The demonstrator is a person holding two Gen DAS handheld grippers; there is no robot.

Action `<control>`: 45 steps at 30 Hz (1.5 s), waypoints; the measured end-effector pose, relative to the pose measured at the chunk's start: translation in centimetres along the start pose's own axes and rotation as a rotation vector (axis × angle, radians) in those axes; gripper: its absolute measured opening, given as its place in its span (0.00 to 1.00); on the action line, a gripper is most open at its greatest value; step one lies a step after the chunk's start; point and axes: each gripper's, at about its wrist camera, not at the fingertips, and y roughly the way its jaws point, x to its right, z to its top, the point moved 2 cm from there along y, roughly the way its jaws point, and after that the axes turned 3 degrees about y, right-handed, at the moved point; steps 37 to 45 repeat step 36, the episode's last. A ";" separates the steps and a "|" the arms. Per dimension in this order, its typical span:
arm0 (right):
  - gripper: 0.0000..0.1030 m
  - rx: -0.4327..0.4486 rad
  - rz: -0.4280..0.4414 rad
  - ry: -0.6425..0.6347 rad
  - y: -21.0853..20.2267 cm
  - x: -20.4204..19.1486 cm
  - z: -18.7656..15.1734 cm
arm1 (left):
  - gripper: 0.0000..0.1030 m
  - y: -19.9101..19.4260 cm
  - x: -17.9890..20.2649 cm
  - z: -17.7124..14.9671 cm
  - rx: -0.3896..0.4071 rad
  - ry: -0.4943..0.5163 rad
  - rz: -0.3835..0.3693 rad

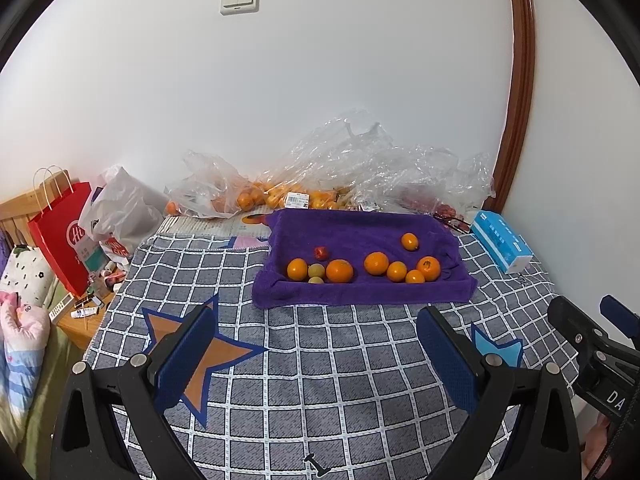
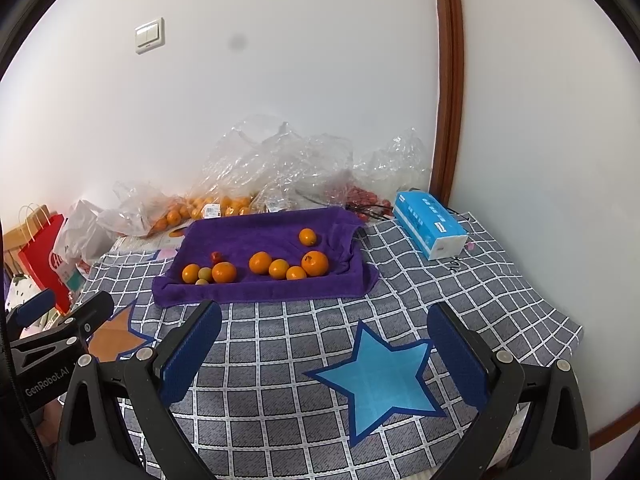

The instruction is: Organize fruits

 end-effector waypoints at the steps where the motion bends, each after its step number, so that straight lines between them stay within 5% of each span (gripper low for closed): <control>1: 0.98 0.000 0.001 0.002 0.0 0.1 0.0 | 0.99 0.0 0.0 0.0 0.001 -0.001 -0.001; 45: 0.98 -0.007 0.007 0.011 -0.1 0.7 0.4 | 0.99 -0.3 -0.1 0.3 0.001 -0.006 0.012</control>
